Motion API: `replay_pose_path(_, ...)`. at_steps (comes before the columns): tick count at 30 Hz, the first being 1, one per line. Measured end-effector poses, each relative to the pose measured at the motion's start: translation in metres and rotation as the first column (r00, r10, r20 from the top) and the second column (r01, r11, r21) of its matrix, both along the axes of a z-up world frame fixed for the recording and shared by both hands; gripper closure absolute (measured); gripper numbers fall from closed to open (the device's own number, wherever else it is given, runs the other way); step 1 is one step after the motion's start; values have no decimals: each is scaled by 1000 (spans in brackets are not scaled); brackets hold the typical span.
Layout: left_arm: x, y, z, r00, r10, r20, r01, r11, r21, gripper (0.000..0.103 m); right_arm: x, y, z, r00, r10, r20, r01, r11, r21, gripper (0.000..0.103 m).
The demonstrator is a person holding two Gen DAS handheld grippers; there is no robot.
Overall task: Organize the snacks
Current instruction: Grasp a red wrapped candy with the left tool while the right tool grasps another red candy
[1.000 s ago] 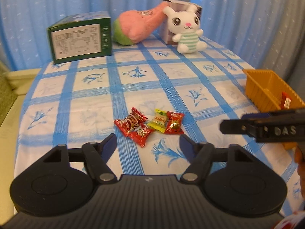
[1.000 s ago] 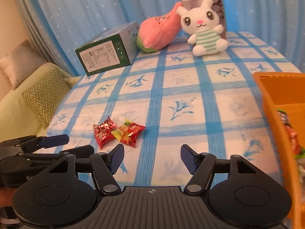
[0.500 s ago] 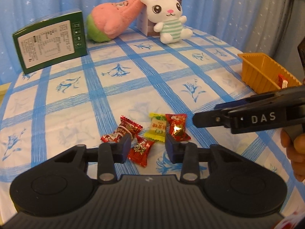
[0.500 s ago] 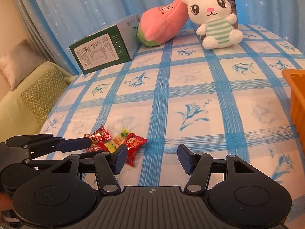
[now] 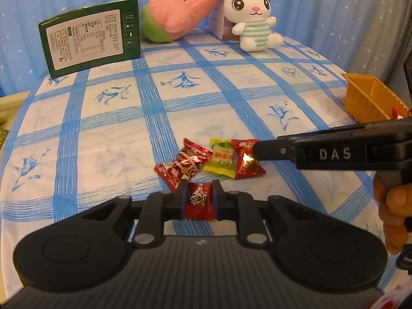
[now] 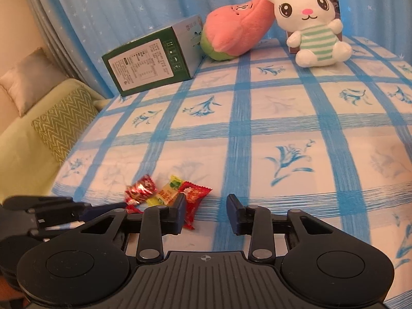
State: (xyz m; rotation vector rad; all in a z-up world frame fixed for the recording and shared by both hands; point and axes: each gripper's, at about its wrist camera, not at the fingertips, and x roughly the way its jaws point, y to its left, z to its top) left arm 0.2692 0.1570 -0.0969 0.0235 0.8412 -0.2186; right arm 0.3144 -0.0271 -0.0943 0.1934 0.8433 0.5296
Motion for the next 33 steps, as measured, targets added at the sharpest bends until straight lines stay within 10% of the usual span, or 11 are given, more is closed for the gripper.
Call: replay_pose_path(33, -5, -8, -1, 995, 95, 11, -95, 995, 39, 87, -15, 11, 1, 995, 63, 76, -52, 988, -143, 83)
